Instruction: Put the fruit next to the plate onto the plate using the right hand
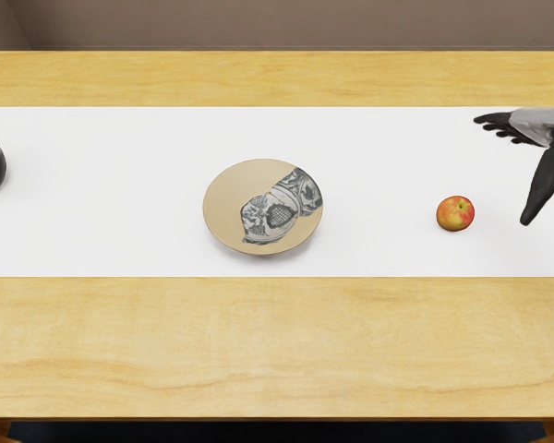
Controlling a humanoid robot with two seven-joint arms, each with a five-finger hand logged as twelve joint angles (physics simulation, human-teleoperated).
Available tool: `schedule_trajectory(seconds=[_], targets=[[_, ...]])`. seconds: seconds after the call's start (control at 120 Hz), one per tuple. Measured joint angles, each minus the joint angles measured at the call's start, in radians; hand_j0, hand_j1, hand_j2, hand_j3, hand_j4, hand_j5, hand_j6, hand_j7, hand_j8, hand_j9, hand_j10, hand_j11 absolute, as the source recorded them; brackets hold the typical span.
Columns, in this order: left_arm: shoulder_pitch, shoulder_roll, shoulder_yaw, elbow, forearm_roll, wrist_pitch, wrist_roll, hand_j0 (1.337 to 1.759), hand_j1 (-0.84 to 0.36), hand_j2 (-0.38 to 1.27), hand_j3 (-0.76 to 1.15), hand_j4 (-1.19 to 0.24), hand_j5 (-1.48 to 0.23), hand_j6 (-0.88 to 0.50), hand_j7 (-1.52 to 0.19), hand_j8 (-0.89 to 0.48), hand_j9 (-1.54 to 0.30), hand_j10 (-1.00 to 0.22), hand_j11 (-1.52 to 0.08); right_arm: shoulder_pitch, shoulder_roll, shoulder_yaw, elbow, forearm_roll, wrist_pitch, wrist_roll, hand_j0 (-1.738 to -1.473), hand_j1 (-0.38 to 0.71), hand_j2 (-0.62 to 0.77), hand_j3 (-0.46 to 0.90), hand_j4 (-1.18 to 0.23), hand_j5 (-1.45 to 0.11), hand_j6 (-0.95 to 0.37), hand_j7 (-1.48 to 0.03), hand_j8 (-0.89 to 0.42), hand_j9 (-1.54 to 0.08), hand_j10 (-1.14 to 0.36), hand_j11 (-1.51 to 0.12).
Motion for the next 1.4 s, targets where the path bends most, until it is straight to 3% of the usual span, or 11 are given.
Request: schedule_trajectory(seconds=[0.217,0.508,0.792,1.292,1.4], targets=[[0.0,0.0,0.0,0.0,0.0,0.0,0.0,1.658,0.35,0.0,0.0,0.0,0.0,0.0,0.0,0.0,0.0,0.0,0.0,-0.144,0.143,-0.049,0.004,-0.19,-0.297,-0.002,-1.658,-0.33,0.0,0.0,-0.03,-0.03,-0.03,-0.03,-0.03,-0.03,-0.03,-0.03],[0.0,0.0,0.0,0.0,0.0,0.0,0.0,1.658,0.35,0.0,0.0,0.0,0.0,0.0,0.0,0.0,0.0,0.0,0.0,-0.19,0.3,-0.07,-0.118,-0.243,-0.448,0.006,-1.658,-0.2,-0.02,0.0,-0.13,-0.17,-0.14,-0.17,-0.13,-0.17,-0.13,-0.17],[0.0,0.0,0.0,0.0,0.0,0.0,0.0,1.658,0.35,0.0,0.0,0.0,0.0,0.0,0.0,0.0,0.0,0.0,0.0,-0.216,0.341,-0.098,-0.154,-0.261,-0.579,0.016,-1.658,-0.14,-0.03,0.0,-0.18,-0.23,-0.18,-0.23,-0.18,-0.23,-0.18,-0.23],[0.0,0.0,0.0,0.0,0.0,0.0,0.0,1.658,0.35,0.0,0.0,0.0,0.0,0.0,0.0,0.0,0.0,0.0,0.0,-0.204,0.329,-0.129,-0.159,-0.255,-0.541,0.017,-1.657,0.18,-0.07,0.0,-0.46,-0.6,-0.46,-0.59,-0.46,-0.6,-0.46,-0.6],[0.0,0.0,0.0,0.0,0.0,0.0,0.0,1.658,0.35,0.0,0.0,0.0,0.0,0.0,0.0,0.0,0.0,0.0,0.0,-0.203,0.315,-0.122,-0.157,-0.253,-0.506,0.017,-1.655,0.23,0.02,0.0,-0.54,-0.7,-0.46,-0.69,-0.42,-0.7,-0.53,-0.7]])
